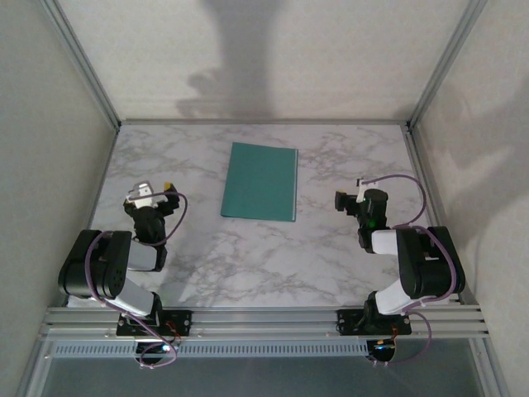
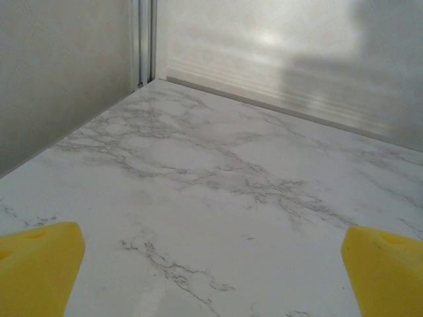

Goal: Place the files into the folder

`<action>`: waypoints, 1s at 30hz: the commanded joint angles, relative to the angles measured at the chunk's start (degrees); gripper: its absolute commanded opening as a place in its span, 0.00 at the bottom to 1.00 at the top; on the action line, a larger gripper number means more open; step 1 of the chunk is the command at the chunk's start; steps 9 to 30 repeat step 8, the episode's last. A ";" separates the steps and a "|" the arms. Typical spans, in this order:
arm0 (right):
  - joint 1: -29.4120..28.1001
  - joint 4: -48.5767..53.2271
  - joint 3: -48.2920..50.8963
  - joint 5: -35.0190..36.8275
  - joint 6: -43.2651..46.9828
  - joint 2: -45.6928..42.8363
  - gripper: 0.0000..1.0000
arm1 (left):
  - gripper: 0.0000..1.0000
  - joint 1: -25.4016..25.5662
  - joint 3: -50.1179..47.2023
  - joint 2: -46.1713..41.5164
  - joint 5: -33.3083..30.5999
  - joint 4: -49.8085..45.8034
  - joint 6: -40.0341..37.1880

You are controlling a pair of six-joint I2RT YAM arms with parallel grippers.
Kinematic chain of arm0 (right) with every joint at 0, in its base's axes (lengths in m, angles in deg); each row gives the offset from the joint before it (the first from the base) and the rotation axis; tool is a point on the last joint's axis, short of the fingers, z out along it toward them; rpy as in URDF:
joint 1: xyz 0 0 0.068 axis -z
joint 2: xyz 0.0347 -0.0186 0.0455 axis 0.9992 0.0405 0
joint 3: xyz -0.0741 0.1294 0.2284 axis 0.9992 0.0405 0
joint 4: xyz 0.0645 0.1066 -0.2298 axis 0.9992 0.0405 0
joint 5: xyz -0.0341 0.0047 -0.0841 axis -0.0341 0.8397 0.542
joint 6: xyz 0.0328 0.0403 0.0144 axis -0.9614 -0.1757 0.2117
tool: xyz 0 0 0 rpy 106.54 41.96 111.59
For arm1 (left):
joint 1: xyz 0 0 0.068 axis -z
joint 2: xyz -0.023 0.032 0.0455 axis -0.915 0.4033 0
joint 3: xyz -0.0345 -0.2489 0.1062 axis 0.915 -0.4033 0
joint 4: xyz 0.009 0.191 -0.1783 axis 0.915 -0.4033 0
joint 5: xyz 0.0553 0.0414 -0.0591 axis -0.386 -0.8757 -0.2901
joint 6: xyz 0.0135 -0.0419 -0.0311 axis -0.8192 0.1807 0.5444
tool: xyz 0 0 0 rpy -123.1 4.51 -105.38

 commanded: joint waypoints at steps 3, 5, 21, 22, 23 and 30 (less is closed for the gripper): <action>0.58 -2.33 0.06 -1.15 0.75 0.36 0.99 | 0.99 -0.36 -0.24 0.42 0.51 2.29 -0.63; 0.67 -2.15 0.01 -1.25 0.67 0.36 0.99 | 1.00 -0.44 -0.21 0.42 0.51 2.29 -0.62; 0.67 -2.31 0.06 -1.32 0.71 0.36 0.99 | 0.99 -0.41 -0.18 0.47 0.51 2.25 -0.62; 0.67 -2.31 0.06 -1.32 0.71 0.36 0.99 | 0.99 -0.41 -0.18 0.47 0.51 2.25 -0.62; 0.67 -2.31 0.06 -1.32 0.71 0.36 0.99 | 0.99 -0.41 -0.18 0.47 0.51 2.25 -0.62; 0.67 -2.31 0.06 -1.32 0.71 0.36 0.99 | 0.99 -0.41 -0.18 0.47 0.51 2.25 -0.62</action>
